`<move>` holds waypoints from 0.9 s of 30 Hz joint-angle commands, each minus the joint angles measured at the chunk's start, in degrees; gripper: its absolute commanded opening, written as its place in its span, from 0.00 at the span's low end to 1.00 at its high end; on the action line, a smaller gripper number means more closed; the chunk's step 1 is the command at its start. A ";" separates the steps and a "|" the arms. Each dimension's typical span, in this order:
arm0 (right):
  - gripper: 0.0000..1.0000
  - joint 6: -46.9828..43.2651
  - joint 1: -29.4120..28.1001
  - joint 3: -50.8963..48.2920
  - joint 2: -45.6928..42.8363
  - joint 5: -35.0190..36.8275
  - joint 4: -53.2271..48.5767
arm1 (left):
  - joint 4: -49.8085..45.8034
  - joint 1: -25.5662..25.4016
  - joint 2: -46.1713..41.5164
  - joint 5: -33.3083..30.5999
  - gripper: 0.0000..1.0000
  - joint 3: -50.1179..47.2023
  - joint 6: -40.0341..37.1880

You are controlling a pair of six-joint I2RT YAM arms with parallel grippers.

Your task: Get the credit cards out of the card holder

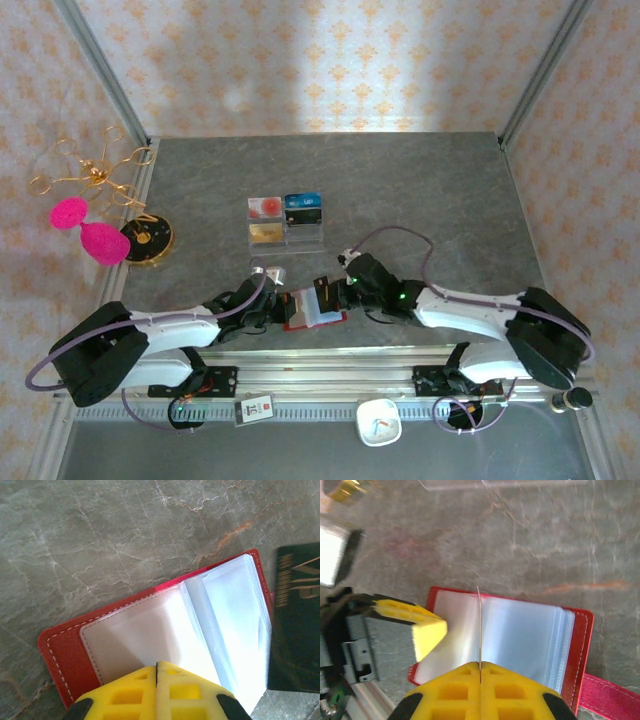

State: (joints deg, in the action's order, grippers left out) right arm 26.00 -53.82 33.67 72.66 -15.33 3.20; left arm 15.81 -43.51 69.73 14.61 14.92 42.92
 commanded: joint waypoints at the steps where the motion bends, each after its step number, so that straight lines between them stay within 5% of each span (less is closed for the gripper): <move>1: 0.00 -11.31 0.38 5.24 -3.45 4.95 -4.55 | -2.54 -0.24 -3.93 0.03 0.00 2.41 -0.76; 10: 0.00 -34.89 6.98 19.16 1.29 3.44 -4.10 | -11.90 -0.22 -17.24 -4.21 0.96 6.55 1.03; 18: 0.00 -55.53 13.43 38.80 16.43 -9.27 -15.65 | -25.79 -0.10 -29.96 -16.73 0.99 8.63 1.80; 27: 0.00 -76.94 14.16 59.68 31.28 -12.75 -35.16 | -31.74 -0.06 -40.37 -26.15 0.99 11.21 0.86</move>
State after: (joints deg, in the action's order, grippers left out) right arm -40.66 -40.07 89.47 102.08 -26.20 -22.90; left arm -11.46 -43.51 31.18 -5.91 23.62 44.47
